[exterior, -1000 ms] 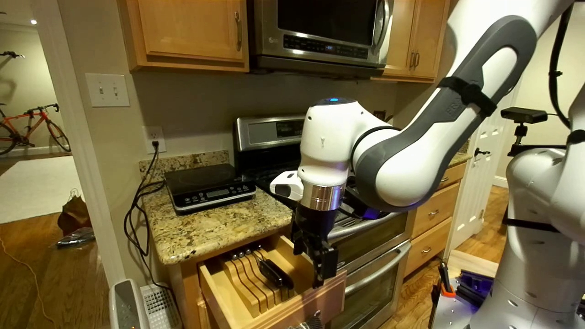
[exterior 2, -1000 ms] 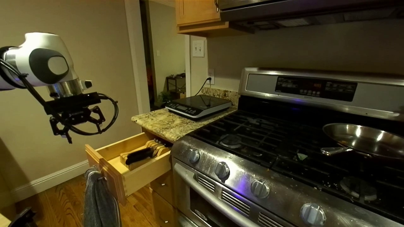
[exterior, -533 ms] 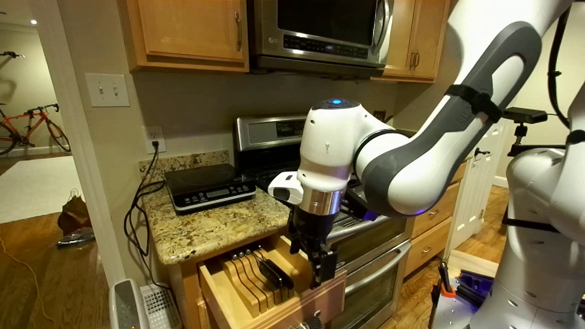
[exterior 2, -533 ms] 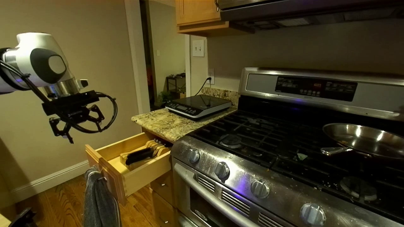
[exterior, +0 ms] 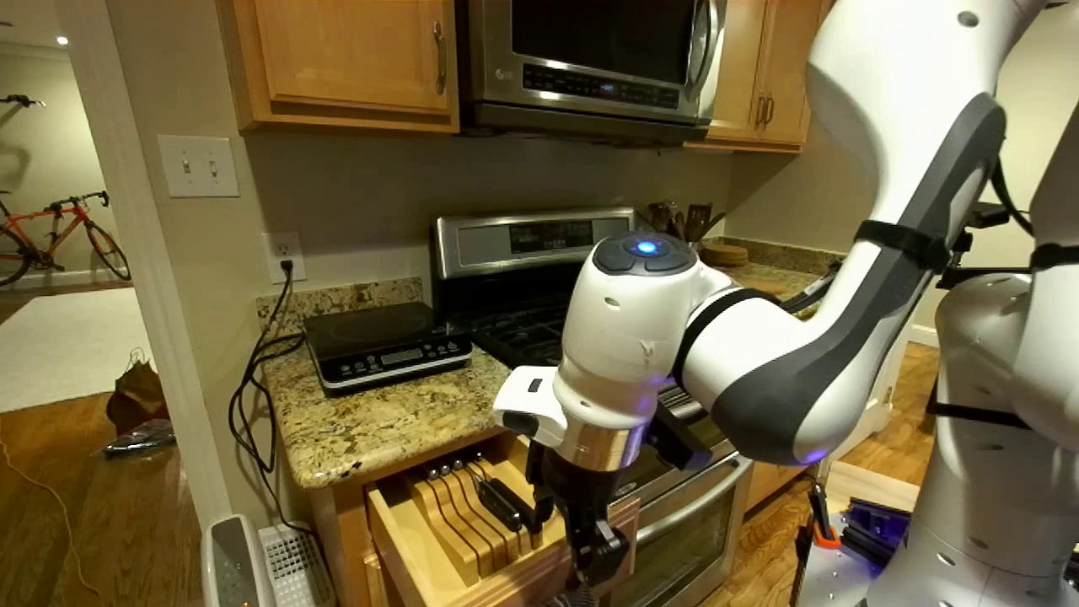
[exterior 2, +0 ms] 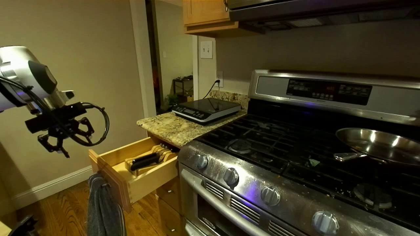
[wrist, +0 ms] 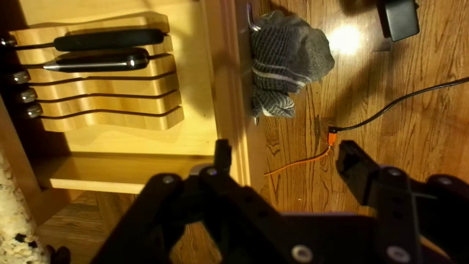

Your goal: Close the left drawer

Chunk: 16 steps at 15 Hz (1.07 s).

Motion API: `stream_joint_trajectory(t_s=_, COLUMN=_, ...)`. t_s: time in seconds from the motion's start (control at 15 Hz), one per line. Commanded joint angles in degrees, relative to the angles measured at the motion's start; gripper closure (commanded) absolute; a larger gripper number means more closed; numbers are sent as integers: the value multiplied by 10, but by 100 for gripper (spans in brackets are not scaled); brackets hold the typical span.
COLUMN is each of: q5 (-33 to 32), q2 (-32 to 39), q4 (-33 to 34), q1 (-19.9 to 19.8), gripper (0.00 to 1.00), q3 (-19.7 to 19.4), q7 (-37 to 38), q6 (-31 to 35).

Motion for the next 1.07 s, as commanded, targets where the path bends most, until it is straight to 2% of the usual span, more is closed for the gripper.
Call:
stream_joint_trajectory(t_s=0.0, q5=-86, q2=29, q4=1, q1=-17, gripper=52, q3=8, q7=79, q6=30)
stream_joint_trajectory(t_s=0.4, q5=-253, q2=100, q4=39, q1=-30, gripper=91, q3=-17, q7=206, q6=32)
stream_joint_trajectory(t_s=0.67, q5=-317, q2=165, q4=76, q1=-27, gripper=97, q3=-43, q7=259, q6=28)
stream_joint_trajectory(t_s=1.0, q5=-358, q2=226, q4=116, q1=-19, gripper=92, q3=-67, q7=286, q6=29)
